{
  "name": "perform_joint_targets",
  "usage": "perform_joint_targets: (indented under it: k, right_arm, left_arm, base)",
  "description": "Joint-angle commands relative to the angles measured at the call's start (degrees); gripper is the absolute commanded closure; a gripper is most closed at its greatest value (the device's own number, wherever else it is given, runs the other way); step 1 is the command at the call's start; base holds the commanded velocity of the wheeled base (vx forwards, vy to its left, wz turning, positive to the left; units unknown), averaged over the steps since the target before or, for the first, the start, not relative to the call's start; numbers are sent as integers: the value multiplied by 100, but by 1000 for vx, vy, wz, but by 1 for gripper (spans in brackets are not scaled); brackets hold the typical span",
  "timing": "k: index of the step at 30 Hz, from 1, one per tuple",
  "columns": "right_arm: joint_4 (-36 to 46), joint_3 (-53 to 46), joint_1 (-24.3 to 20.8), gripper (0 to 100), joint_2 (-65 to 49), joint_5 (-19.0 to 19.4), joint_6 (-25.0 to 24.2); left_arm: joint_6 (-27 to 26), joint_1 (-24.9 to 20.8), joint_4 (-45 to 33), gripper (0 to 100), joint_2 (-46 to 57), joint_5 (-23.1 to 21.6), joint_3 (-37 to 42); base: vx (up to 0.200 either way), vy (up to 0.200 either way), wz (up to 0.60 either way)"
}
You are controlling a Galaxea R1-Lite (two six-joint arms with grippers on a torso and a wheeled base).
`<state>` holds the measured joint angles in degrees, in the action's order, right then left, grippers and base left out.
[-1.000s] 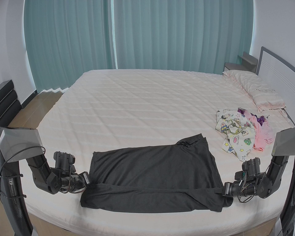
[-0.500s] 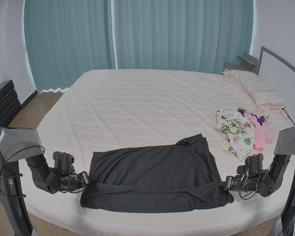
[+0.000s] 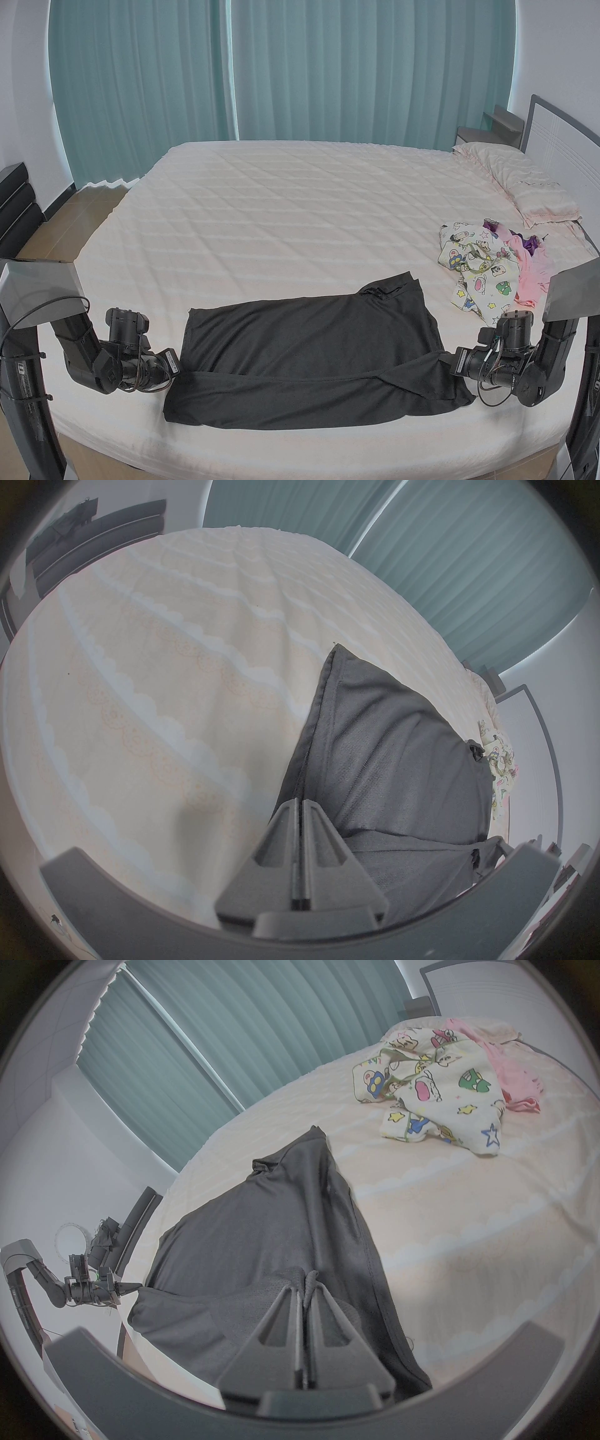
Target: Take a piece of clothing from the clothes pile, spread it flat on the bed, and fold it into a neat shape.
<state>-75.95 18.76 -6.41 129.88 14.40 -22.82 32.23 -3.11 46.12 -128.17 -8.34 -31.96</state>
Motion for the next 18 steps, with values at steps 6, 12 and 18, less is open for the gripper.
perform_joint_targets:
  k: [6, 12, 18]
  right_arm:
    - [-43, 22, 0, 100, 266, 2, -12]
    - [-43, 110, 8, 100, 310, -7, -21]
    - [-43, 128, 17, 0, 380, -7, -21]
  left_arm:
    - [152, -6, 3, 100, -112, -1, -126]
    - [169, -23, 3, 100, -120, -1, -161]
    - [169, -49, 3, 0, -191, 201, -214]
  base:
    - [0, 0, 0]
    - [0, 0, 0]
    - [0, 0, 0]
